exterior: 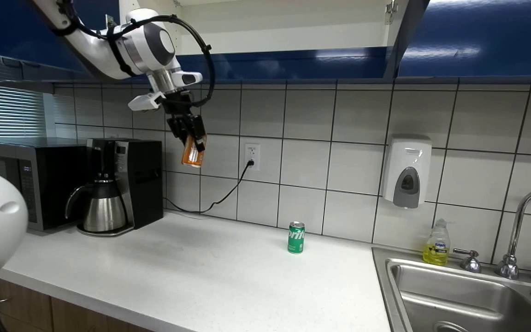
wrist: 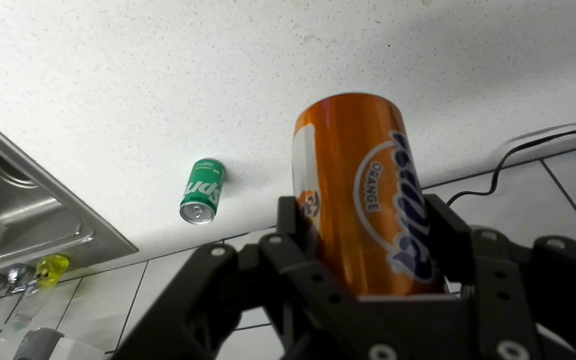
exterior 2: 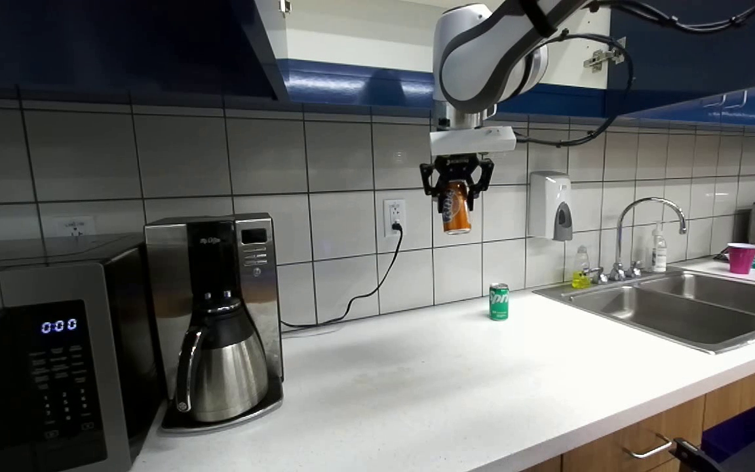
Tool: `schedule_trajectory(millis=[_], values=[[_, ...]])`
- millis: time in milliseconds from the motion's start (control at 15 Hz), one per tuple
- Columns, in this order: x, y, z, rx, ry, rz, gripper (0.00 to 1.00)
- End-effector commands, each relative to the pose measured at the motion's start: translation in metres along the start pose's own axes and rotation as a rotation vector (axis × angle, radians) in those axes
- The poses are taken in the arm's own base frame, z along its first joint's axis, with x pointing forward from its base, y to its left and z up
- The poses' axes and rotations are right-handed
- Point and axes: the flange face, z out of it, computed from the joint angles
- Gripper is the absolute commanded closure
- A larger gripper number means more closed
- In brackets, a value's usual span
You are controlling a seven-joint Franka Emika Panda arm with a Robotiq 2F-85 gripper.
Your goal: Remove the can from the cupboard
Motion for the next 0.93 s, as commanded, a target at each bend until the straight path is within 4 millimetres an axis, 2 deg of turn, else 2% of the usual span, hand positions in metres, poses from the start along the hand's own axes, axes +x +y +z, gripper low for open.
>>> schedule_trajectory(millis=[0, 867], values=[[0.003, -0.002, 0.011, 0.012, 0.013, -0.015, 0.62], [-0.015, -0.022, 0.086, 0.021, -0.047, -0.051, 0.62]])
